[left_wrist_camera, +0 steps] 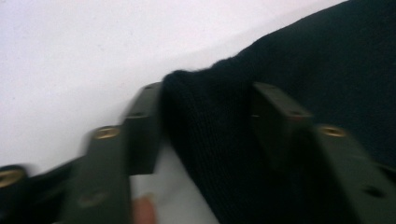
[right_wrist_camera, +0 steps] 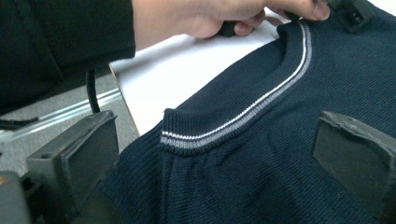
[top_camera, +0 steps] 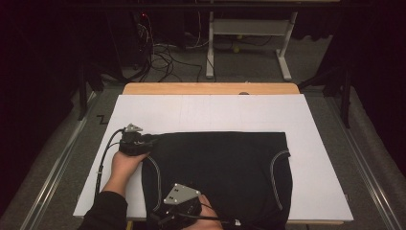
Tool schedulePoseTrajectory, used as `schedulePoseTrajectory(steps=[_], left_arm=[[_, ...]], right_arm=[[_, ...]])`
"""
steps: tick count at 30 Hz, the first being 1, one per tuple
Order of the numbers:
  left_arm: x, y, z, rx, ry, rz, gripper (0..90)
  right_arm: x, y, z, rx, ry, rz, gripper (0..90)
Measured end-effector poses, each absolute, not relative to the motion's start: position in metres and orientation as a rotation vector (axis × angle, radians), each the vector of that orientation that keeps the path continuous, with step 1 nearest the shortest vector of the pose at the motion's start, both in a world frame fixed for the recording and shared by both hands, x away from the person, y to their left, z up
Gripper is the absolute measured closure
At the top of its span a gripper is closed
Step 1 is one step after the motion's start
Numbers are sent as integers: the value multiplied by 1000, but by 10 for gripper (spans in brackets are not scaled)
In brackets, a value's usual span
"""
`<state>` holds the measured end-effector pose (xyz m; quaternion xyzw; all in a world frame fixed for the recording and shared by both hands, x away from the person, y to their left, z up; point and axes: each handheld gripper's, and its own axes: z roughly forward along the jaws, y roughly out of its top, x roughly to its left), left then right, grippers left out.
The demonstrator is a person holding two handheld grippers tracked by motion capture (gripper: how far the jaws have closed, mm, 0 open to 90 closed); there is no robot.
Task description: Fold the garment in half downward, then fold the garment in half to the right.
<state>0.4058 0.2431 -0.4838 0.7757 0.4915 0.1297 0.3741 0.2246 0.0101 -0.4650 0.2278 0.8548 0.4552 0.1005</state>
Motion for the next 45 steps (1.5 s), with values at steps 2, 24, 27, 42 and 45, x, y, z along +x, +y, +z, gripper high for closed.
schedulePoseTrajectory(steps=[2, 24, 27, 42, 45], left_arm=[[405, 243, -484, 1999, 1228, 318, 632], [396, 246, -483, 1941, 1202, 367, 706], [397, 247, -484, 1932, 1214, 350, 706], [397, 247, -484, 1938, 1221, 349, 706], [398, 247, -484, 1938, 1224, 348, 706]], right_arm=[[224, 13, -465, 672, 2538, 1333, 35], [206, 54, -482, 608, 2646, 1085, 185], [204, 57, -484, 589, 2620, 1051, 214], [205, 58, -483, 557, 2584, 1000, 400], [207, 55, -481, 589, 2598, 1022, 460]])
